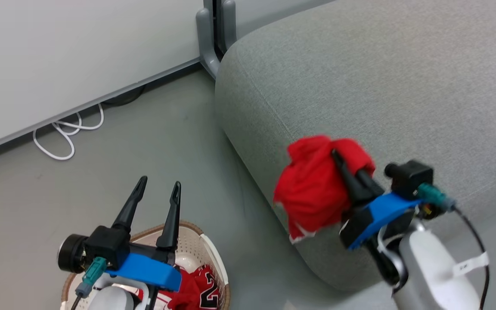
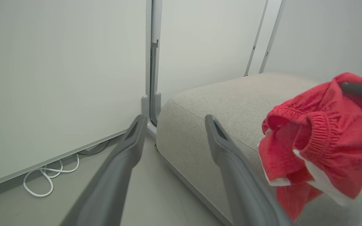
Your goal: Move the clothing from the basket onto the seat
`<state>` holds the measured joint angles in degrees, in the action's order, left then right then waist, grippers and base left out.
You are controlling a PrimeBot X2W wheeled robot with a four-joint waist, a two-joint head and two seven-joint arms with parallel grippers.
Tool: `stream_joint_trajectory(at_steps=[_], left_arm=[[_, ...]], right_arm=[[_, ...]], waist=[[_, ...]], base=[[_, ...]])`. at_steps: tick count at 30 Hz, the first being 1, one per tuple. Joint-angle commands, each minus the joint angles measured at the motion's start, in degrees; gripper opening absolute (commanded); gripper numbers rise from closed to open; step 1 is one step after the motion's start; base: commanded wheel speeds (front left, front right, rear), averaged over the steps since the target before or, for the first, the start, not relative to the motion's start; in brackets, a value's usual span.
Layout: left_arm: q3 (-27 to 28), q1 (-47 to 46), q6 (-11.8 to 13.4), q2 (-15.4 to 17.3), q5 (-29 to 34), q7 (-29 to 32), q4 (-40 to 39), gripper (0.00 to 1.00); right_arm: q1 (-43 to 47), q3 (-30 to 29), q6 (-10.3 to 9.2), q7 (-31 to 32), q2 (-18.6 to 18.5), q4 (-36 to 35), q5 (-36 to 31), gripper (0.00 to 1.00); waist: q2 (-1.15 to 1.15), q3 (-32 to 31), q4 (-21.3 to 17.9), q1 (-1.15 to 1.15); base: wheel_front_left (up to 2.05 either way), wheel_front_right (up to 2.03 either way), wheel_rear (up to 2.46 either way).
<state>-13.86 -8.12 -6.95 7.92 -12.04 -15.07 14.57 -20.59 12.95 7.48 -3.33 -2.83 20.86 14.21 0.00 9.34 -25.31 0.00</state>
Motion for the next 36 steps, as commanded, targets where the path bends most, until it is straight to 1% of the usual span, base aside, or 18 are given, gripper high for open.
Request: stream_joint_trajectory(at_steps=[1, 6, 13, 16, 17, 22, 28, 31, 33, 34, 35, 36], left_arm=[[0.20, -1.34, -0.27, 0.19, 0.50, -0.15, -0.67, 1.00], [-0.71, -4.11, -0.35, 0.90, 1.33, -0.15, -2.40, 1.00], [-1.68, -8.82, -0.47, 2.97, 2.73, -0.15, -4.69, 1.00], [-2.25, -10.56, -0.50, 3.53, 3.29, -0.13, -6.09, 1.00], [-2.73, -11.78, -0.52, 4.17, 3.71, 0.01, -6.77, 1.00], [-4.30, -15.30, -0.59, 5.65, 4.13, 0.58, -9.77, 1.00], [-5.72, -18.69, -0.58, 7.14, 4.23, 0.39, -13.26, 1.00], [-6.50, -19.44, -0.46, 7.53, 4.34, 0.31, -14.10, 1.00], [-6.84, -19.60, -0.46, 7.72, 4.01, 0.29, -13.85, 1.00], [-6.96, -19.64, -0.47, 7.80, 3.79, 0.27, -13.70, 1.00], [-7.03, -19.61, -0.47, 7.77, 3.52, 0.24, -13.55, 1.00], [-7.17, -19.59, -0.47, 7.76, 3.46, 0.21, -13.50, 1.00]], right_arm=[[-2.40, -1.80, 0.03, 0.04, -0.10, 0.23, -0.24, 0.00], [-10.20, -9.12, 0.03, -0.64, -0.10, 2.21, -0.66, 0.00], [-25.05, -20.54, 0.03, -2.66, -0.35, 7.27, -2.45, 0.00], [-31.02, -24.98, 0.03, -3.49, -2.12, 9.13, -4.56, 0.00], [-34.47, -27.74, 0.03, -3.88, -3.27, 10.57, -5.88, 0.00], [-41.76, -36.39, 0.02, -5.65, -7.25, 14.59, -7.82, 0.00], [-46.49, -45.19, 0.03, -8.31, -11.07, 19.94, -11.80, 0.00], [-46.43, -48.59, 0.03, -9.01, -11.61, 22.73, -14.51, 0.00], [-45.17, -49.45, 0.03, -9.47, -11.80, 24.64, -16.31, 0.00], [-44.63, -50.23, 0.01, -9.57, -11.92, 25.90, -16.81, 0.17], [-44.05, -51.07, 0.01, -9.60, -12.10, 27.08, -17.53, 0.47], [-43.86, -51.61, 0.02, -9.57, -12.12, 28.26, -18.03, 1.00]], waist=[[0.00, 1.55, 0.86, 0.00], [0.00, 6.94, 2.67, 0.00], [0.00, 17.13, 4.50, 0.00], [0.00, 21.41, 5.51, 0.00], [0.00, 23.88, 6.14, 0.00], [0.00, 29.73, 7.66, 0.00], [0.00, 34.68, 9.56, 0.00], [0.00, 36.14, 10.64, 0.00], [0.00, 36.42, 11.28, 0.00], [0.00, 36.46, 11.47, 0.00], [0.00, 36.47, 11.63, 0.00], [0.00, 36.45, 11.79, 0.00]], base=[[0.00, 0.00, 0.00], [0.00, 0.00, 0.00], [0.00, 0.00, 0.00], [0.00, 0.00, 0.00], [0.00, 0.00, 0.00], [0.00, 0.00, 0.00], [0.00, 0.00, 0.00], [0.00, 0.00, 0.00], [0.00, 0.00, 0.00], [0.00, 0.00, 0.00], [0.00, 0.00, 0.00], [0.00, 0.00, 0.00]])
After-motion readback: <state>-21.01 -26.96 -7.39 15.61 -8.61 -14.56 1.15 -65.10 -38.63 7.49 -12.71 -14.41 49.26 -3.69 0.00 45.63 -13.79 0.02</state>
